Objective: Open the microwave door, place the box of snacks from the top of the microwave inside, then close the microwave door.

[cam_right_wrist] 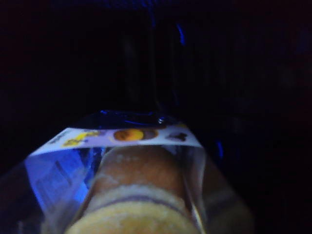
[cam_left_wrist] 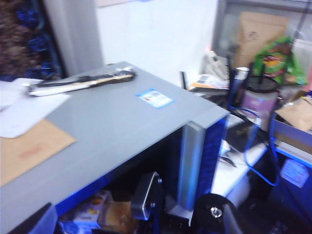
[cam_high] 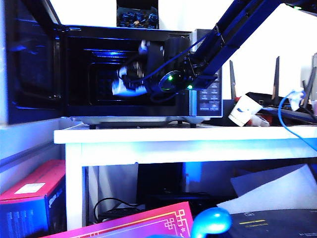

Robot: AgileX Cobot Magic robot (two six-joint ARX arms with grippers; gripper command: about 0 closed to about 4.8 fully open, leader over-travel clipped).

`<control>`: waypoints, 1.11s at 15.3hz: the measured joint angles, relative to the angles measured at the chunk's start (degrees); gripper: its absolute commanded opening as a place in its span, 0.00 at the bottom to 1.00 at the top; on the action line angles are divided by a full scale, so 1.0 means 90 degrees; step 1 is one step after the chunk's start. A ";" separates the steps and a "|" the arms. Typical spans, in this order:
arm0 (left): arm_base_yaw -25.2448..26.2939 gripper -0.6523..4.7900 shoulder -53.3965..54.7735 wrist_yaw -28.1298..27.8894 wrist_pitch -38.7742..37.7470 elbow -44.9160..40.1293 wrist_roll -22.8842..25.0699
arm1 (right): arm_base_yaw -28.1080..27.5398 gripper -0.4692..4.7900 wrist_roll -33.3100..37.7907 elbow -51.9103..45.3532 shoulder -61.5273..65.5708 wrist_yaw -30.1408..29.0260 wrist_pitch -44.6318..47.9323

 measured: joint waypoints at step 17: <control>0.0000 1.00 -0.0046 0.0134 -0.0100 0.0017 -0.0002 | 0.0112 0.69 -0.0568 0.1173 0.0731 0.0855 -0.0544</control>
